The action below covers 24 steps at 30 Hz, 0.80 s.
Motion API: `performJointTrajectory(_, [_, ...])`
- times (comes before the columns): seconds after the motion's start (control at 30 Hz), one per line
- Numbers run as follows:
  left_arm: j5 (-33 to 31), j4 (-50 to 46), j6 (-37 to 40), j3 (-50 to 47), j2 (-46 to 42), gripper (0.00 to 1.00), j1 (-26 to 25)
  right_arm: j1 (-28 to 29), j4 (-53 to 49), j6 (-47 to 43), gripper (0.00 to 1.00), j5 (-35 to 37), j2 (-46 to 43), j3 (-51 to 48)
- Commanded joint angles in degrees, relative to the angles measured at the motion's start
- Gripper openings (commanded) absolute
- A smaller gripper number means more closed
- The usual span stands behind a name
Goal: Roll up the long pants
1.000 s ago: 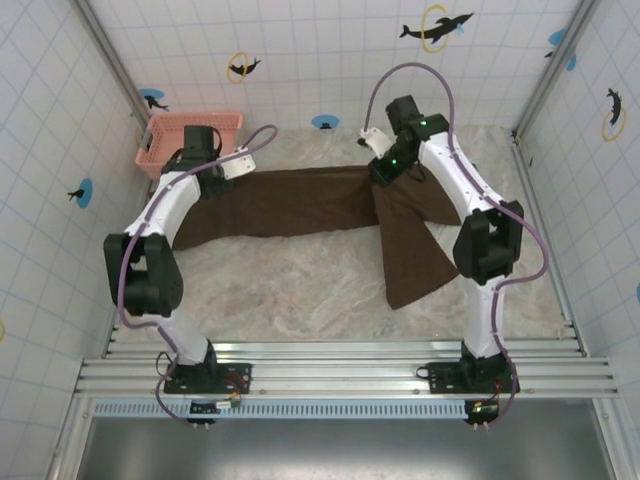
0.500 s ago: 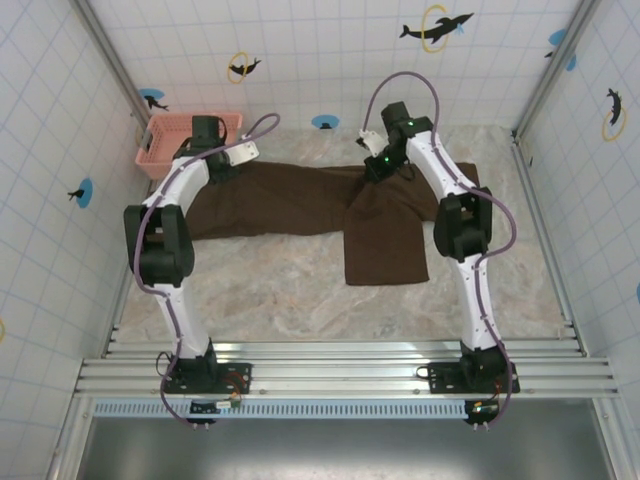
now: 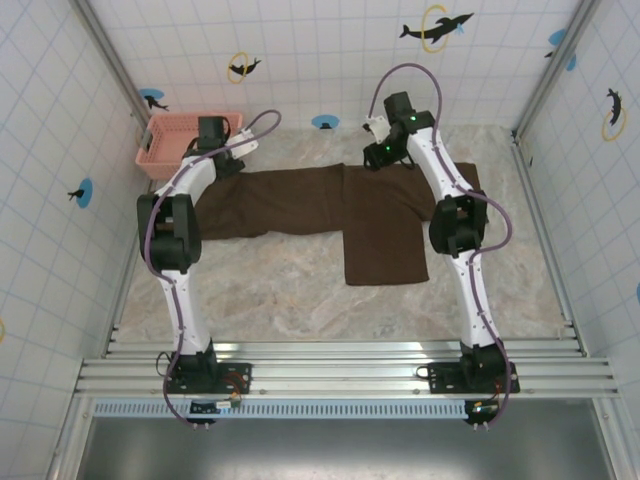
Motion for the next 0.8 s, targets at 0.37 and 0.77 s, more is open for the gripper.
performJointTrajectory(0.37, [-6.05, 2.92, -8.88, -10.79, -11.44, 0.88, 0.23, 17.22, 1.79, -1.42, 0.65, 10.23, -33.32, -48.58])
performJointTrajectory(0.77, [-6.82, 2.37, -11.59, -13.02, -16.08, 0.88, 0.29, 28.47, 14.21, 10.92, 0.61, 7.69, -36.08, -68.21])
